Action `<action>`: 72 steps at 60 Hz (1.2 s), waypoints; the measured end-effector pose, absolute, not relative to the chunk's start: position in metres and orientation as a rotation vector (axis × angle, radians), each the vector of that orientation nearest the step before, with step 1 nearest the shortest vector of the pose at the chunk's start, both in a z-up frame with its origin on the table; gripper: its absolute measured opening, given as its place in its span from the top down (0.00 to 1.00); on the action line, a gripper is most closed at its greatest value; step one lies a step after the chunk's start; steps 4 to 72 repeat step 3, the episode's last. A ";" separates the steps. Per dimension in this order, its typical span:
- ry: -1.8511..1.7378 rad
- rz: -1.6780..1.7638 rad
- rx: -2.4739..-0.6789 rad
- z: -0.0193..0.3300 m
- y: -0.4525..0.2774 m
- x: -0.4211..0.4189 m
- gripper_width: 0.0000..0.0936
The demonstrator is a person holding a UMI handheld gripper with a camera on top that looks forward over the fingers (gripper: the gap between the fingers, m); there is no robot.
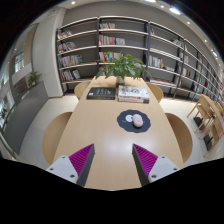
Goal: Arrange mouse
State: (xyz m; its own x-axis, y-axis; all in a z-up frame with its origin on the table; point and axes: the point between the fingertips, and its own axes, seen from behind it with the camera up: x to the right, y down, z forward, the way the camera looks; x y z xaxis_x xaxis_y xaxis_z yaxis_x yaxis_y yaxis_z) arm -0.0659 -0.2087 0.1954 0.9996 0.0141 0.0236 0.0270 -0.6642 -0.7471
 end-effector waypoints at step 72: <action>-0.029 -0.026 -2.304 0.191 -0.211 -0.065 0.20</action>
